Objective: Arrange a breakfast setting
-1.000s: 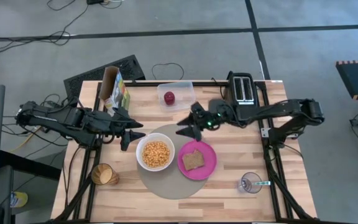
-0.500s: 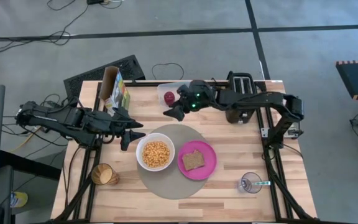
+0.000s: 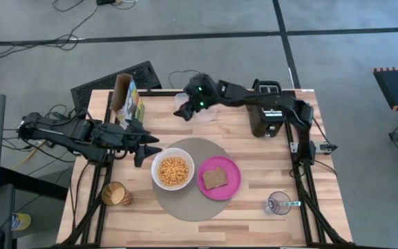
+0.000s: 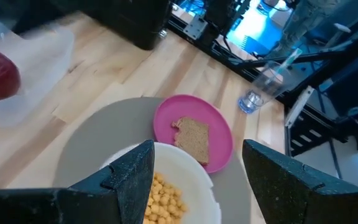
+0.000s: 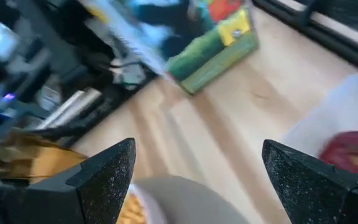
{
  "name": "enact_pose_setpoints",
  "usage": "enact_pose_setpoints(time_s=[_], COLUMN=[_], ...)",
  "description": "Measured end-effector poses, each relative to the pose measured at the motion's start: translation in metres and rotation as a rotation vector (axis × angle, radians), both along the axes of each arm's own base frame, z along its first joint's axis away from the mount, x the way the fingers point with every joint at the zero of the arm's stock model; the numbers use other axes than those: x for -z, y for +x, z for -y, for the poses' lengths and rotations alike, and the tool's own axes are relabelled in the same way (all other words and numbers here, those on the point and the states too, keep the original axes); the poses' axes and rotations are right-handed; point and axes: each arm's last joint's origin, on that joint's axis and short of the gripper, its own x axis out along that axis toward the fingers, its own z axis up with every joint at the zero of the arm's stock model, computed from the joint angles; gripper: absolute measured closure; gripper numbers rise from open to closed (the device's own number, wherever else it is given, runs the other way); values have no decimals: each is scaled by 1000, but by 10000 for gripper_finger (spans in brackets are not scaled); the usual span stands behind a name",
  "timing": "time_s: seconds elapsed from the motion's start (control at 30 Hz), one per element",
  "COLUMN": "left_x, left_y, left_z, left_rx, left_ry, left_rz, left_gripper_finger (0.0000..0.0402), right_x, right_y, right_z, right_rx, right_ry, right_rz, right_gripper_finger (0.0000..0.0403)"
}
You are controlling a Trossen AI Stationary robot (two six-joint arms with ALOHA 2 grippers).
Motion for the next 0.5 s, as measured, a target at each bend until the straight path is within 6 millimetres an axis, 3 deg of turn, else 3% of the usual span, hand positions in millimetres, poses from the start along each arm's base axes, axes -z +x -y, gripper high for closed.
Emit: enact_pose_setpoints(time_s=[0.17, 0.5], left_x=[0, 0], left_y=[-1, -1], left_z=[1, 1], left_rx=[25, 23], left_ry=[-44, -50], left_rz=[0, -1], left_gripper_finger=[173, 173], right_x=[-3, 15], right_y=[7, 14], right_z=[26, 60], right_rx=[54, 163], right_ry=[-40, -76], right_rz=[-38, -91], right_gripper_finger=[27, 27])
